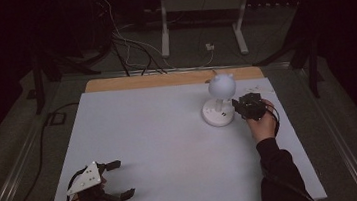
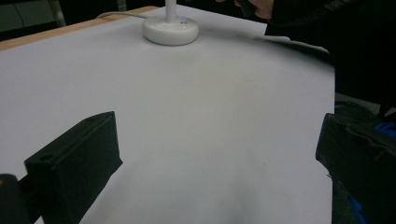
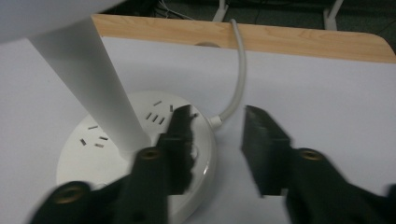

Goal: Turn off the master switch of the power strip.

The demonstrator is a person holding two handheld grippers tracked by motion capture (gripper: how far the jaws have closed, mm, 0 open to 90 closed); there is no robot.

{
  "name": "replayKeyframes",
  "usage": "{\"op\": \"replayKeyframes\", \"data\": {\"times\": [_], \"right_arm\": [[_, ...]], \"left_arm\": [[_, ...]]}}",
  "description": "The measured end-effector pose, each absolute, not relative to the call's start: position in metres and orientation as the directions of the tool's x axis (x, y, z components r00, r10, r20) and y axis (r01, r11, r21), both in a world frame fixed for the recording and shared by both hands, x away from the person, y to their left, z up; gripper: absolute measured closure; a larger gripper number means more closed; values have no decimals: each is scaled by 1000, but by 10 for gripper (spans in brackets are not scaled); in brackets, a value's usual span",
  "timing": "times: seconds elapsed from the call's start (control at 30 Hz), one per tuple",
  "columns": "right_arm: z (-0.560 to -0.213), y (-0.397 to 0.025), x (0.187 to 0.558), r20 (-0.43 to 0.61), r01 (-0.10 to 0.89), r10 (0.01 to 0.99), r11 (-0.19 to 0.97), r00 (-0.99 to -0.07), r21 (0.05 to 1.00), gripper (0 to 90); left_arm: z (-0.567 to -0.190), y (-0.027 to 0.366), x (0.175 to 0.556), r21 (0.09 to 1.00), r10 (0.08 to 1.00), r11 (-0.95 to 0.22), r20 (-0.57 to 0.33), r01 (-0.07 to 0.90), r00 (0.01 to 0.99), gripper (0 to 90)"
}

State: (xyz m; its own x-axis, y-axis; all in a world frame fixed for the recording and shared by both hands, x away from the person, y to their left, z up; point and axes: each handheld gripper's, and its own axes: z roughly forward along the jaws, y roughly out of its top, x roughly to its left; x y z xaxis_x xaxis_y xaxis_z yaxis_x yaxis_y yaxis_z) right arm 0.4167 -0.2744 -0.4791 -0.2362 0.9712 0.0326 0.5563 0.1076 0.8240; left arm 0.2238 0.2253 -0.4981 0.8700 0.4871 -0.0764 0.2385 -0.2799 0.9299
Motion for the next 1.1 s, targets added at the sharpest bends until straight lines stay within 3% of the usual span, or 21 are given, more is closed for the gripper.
{"op": "replayKeyframes", "data": {"times": [0.1,0.37,0.77,1.1], "right_arm": [[-478,-273,415,24,542,974,104,-225,834,775],[-478,-273,417,53,544,978,68,-203,836,900],[-486,-270,421,84,558,975,47,-207,829,900],[-498,-259,421,49,562,970,96,-237,822,900]], "left_arm": [[-498,225,224,930,487,-279,-76,237,870,3],[-498,225,224,930,487,-280,-76,239,870,3],[-498,225,224,929,488,-280,-78,241,869,3],[-498,225,224,929,487,-280,-78,240,870,3]]}}
